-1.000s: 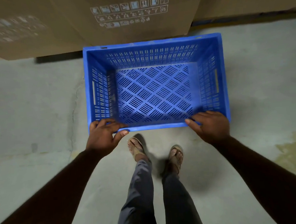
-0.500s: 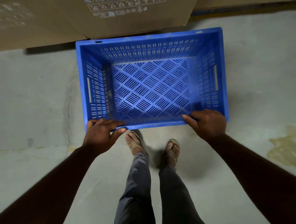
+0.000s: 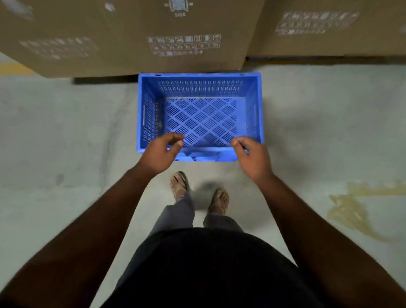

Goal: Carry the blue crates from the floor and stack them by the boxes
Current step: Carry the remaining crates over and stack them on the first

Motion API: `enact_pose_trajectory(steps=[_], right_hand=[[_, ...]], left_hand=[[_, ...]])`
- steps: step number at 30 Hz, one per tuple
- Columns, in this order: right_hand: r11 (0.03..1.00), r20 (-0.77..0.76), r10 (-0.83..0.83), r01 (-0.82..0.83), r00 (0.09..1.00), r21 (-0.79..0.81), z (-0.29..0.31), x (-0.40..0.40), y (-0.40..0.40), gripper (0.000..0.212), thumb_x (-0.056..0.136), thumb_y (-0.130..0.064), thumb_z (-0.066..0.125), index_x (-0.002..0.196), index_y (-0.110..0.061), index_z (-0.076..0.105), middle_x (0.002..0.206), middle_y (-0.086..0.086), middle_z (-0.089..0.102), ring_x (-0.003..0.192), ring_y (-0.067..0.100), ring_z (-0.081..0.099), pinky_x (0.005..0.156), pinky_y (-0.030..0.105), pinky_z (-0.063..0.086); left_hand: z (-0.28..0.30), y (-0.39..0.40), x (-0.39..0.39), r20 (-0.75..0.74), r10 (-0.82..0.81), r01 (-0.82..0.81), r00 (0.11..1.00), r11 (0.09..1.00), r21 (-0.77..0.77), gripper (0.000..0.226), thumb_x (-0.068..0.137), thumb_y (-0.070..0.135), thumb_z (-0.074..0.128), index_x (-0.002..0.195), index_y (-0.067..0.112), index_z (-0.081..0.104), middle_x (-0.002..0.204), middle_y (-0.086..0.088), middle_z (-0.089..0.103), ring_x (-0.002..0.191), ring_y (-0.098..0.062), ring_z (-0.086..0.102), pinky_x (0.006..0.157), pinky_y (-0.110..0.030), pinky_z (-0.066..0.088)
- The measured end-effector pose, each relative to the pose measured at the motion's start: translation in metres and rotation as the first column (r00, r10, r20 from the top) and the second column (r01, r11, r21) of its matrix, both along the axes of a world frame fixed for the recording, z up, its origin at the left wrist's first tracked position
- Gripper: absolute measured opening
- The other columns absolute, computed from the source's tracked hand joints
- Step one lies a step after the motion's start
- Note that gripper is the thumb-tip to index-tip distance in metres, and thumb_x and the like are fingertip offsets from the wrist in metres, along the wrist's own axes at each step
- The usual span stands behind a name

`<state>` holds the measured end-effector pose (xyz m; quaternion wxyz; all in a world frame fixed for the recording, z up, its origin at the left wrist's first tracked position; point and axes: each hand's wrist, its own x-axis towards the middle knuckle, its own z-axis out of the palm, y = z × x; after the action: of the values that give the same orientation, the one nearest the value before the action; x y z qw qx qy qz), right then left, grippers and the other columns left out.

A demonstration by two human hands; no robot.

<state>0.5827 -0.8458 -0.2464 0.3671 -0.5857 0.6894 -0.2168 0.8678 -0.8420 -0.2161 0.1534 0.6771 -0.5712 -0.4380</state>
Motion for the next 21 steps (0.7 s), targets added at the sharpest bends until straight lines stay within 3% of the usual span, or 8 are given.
enact_pose_trajectory(steps=[2, 5, 11, 15, 21], right_hand=[[0.999, 0.062, -0.044, 0.045, 0.997, -0.014, 0.029, -0.008, 0.021, 0.025, 0.093, -0.042, 0.056, 0.095, -0.022, 0.071, 0.09, -0.008, 0.075, 0.085, 0.004, 0.068, 0.084, 0.035, 0.055], [0.997, 0.114, -0.07, 0.073, 0.991, -0.015, 0.068, -0.014, 0.037, 0.03, 0.089, -0.047, 0.053, 0.092, -0.024, 0.071, 0.09, -0.009, 0.075, 0.085, 0.006, 0.069, 0.086, 0.038, 0.055], [0.986, 0.219, -0.064, 0.095, 0.974, -0.134, 0.15, -0.01, 0.047, 0.02, 0.09, -0.04, 0.059, 0.095, -0.028, 0.074, 0.091, -0.012, 0.076, 0.086, 0.008, 0.071, 0.087, 0.041, 0.056], [0.964, 0.247, -0.153, 0.2, 0.957, -0.178, 0.184, -0.006, 0.076, 0.02, 0.089, -0.039, 0.059, 0.092, -0.027, 0.074, 0.092, -0.014, 0.076, 0.086, 0.009, 0.072, 0.088, 0.043, 0.055], [0.915, 0.373, -0.29, 0.37, 0.881, -0.163, 0.217, 0.015, 0.137, 0.013, 0.091, -0.033, 0.063, 0.091, -0.027, 0.075, 0.093, -0.006, 0.078, 0.087, 0.02, 0.074, 0.083, 0.042, 0.055]], left_hand=[[0.029, 0.016, -0.01, -0.067, 0.05, -0.053, 0.997, 0.997, -0.053, 0.02, 0.098, 0.027, 0.06, 0.114, 0.019, 0.07, 0.11, 0.006, 0.072, 0.099, -0.001, 0.064, 0.086, -0.008, 0.044], [0.06, 0.03, -0.021, -0.147, 0.065, -0.079, 0.987, 0.993, -0.092, 0.017, 0.098, 0.027, 0.06, 0.11, 0.023, 0.071, 0.105, 0.009, 0.073, 0.101, -0.003, 0.066, 0.087, -0.017, 0.047], [0.113, 0.019, -0.039, -0.165, -0.12, 0.087, 0.979, 0.978, -0.19, 0.013, 0.097, 0.029, 0.06, 0.105, 0.03, 0.07, 0.106, 0.012, 0.072, 0.098, -0.008, 0.067, 0.086, -0.03, 0.052], [0.136, 0.026, -0.045, -0.195, -0.218, 0.174, 0.956, 0.96, -0.219, 0.018, 0.098, 0.023, 0.059, 0.111, 0.018, 0.07, 0.106, 0.0, 0.073, 0.101, -0.018, 0.067, 0.091, -0.038, 0.054], [0.167, 0.041, -0.036, -0.22, -0.36, 0.303, 0.907, 0.919, -0.254, 0.018, 0.097, 0.027, 0.06, 0.111, 0.022, 0.071, 0.108, 0.007, 0.073, 0.102, -0.011, 0.068, 0.095, -0.041, 0.054]])
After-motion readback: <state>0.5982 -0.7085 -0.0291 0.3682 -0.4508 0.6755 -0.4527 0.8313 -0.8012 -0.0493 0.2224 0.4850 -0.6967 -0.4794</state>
